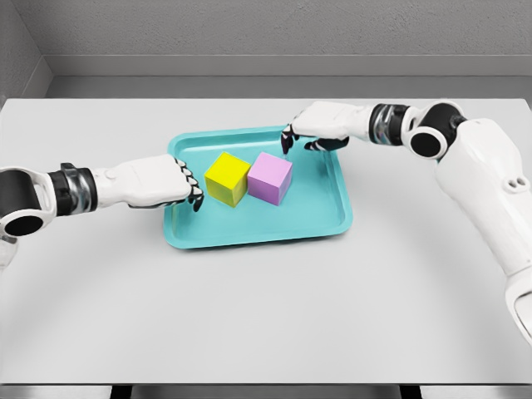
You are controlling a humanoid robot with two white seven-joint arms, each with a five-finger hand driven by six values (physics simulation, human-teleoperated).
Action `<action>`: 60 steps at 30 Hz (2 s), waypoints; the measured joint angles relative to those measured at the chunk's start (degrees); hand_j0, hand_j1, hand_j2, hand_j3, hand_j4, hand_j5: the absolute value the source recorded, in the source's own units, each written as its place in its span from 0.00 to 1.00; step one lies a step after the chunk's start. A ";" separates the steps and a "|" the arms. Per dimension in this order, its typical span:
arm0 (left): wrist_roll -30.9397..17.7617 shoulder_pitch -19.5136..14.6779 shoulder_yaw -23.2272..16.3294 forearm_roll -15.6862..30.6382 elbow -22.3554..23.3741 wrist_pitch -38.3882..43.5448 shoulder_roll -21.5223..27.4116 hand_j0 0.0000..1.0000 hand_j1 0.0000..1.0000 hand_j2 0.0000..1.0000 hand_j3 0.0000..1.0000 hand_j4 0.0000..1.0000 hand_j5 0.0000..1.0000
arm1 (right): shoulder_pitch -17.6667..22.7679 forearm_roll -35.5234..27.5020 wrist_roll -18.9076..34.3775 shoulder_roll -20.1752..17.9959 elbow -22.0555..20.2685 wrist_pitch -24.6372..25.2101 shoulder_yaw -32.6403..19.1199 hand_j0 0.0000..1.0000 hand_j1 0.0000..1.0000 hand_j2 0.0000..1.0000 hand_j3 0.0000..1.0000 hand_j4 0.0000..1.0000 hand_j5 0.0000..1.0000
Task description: Push two cubes
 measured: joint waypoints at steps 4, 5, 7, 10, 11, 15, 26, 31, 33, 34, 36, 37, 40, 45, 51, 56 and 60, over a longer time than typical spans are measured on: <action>0.00 -0.09 0.02 0.06 -0.08 0.00 0.17 0.49 0.49 0.49 0.49 0.49 0.49 | 0.00 0.16 0.03 0.16 1.18 -0.09 -0.04 0.57 0.57 0.57 0.57 0.57 0.57; 0.00 -0.09 0.04 0.21 -0.09 0.00 0.43 0.49 0.49 0.49 0.49 0.49 0.49 | 0.00 0.18 0.03 0.22 1.42 -0.10 0.00 0.57 0.57 0.57 0.57 0.57 0.57; 0.00 -0.09 0.10 0.49 -0.08 0.00 1.05 0.49 0.49 0.49 0.49 0.49 0.49 | 0.00 0.23 0.04 0.40 2.15 -0.11 0.11 0.57 0.57 0.57 0.57 0.57 0.57; 0.00 -0.18 0.15 0.67 -0.11 0.00 1.54 0.49 0.49 0.49 0.49 0.49 0.49 | 0.00 0.33 0.04 0.75 3.00 -0.12 0.29 0.57 0.57 0.57 0.57 0.57 0.57; 0.00 -0.18 0.19 0.71 -0.09 0.00 1.64 0.49 0.49 0.49 0.49 0.49 0.49 | 0.00 0.54 0.04 0.97 3.28 -0.12 0.33 0.57 0.57 0.57 0.57 0.57 0.57; 0.00 -0.09 0.53 1.58 -0.05 0.00 2.75 0.49 0.49 0.49 0.49 0.49 0.49 | 0.00 1.45 0.04 1.93 4.32 -0.12 0.41 0.57 0.57 0.57 0.57 0.57 0.57; 0.00 -0.18 1.47 2.26 0.06 0.00 3.89 0.49 0.49 0.49 0.49 0.49 0.49 | 0.18 2.07 -0.03 3.07 4.32 0.09 1.56 0.57 0.57 0.57 0.57 0.57 0.57; 0.00 -0.18 1.49 2.49 0.12 0.00 3.86 0.49 0.49 0.49 0.49 0.49 0.49 | 0.53 1.56 -0.17 2.99 4.13 0.46 1.46 0.57 0.57 0.57 0.57 0.57 0.57; 0.00 -0.18 1.49 2.52 0.10 0.00 3.85 0.49 0.49 0.49 0.49 0.49 0.49 | 0.53 1.24 -0.26 2.96 4.08 0.71 1.68 0.57 0.57 0.57 0.57 0.57 0.57; 0.00 -0.18 1.49 2.53 0.10 0.00 3.85 0.49 0.49 0.49 0.49 0.49 0.49 | 0.61 0.96 -0.33 2.95 4.05 0.90 1.82 0.57 0.57 0.57 0.57 0.57 0.57; 0.00 -0.18 1.49 2.53 0.11 0.00 3.82 0.49 0.49 0.49 0.49 0.49 0.49 | 0.70 0.60 -0.42 2.93 3.90 1.19 1.99 0.57 0.57 0.57 0.57 0.57 0.57; 0.00 -0.18 1.50 2.54 0.11 0.00 3.80 0.49 0.49 0.49 0.49 0.49 0.49 | 0.97 0.61 -0.41 2.83 3.17 1.23 2.08 0.57 0.57 0.57 0.57 0.57 0.57; 0.00 -0.18 1.51 2.54 0.15 0.00 3.77 0.49 0.49 0.49 0.49 0.49 0.49 | 1.14 1.21 -0.19 2.60 1.24 0.79 3.00 0.57 0.57 0.57 0.57 0.57 0.57; 0.00 -0.18 1.55 2.55 0.14 0.00 3.83 0.49 0.49 0.49 0.49 0.49 0.49 | 1.23 1.48 -0.33 2.48 0.38 1.33 3.56 0.57 0.57 0.57 0.57 0.57 0.57; 0.00 -0.18 1.64 2.55 0.08 0.00 3.86 0.49 0.49 0.49 0.49 0.49 0.49 | 1.58 1.03 -0.58 2.47 0.14 2.03 3.48 0.57 0.57 0.57 0.57 0.57 0.57; 0.00 -0.09 2.00 3.02 0.04 0.00 4.72 0.49 0.49 0.49 0.49 0.49 0.49 | 2.20 0.93 -0.81 2.40 -0.51 2.60 3.28 0.57 0.57 0.57 0.57 0.57 0.57; 0.01 0.26 4.44 5.06 0.94 0.00 8.61 0.50 0.50 0.50 0.50 0.50 0.50 | 2.37 0.68 -0.60 2.42 -1.31 1.77 4.80 0.57 0.57 0.57 0.57 0.57 0.57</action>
